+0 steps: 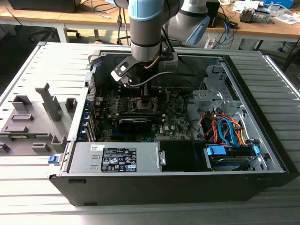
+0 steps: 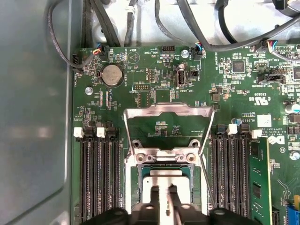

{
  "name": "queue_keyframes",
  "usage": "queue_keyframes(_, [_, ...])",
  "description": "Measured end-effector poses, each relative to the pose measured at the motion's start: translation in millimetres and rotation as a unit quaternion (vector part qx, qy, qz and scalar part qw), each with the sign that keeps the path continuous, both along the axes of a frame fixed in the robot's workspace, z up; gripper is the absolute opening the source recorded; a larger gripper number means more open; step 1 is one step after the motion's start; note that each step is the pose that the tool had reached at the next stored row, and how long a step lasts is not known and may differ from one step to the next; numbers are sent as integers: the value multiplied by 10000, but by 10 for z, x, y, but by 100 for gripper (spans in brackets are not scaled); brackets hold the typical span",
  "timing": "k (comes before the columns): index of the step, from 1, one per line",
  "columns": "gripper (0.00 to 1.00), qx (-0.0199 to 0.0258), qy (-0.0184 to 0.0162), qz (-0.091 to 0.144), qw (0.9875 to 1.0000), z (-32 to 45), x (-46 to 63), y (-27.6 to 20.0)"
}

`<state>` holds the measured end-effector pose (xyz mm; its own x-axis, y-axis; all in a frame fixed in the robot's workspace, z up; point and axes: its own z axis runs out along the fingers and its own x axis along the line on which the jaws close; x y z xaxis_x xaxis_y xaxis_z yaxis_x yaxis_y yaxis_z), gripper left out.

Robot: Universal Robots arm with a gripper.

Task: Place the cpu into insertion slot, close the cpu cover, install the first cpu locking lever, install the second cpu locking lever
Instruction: 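Place the cpu into insertion slot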

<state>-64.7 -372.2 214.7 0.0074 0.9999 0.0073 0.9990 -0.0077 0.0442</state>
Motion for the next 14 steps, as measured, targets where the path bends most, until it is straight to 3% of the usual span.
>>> queue_keyframes(2, [11, 0, 5, 0, 10000, -8, 1, 0])
queue_keyframes(14, [11, 0, 25, 0, 10000, -71, 1, -16])
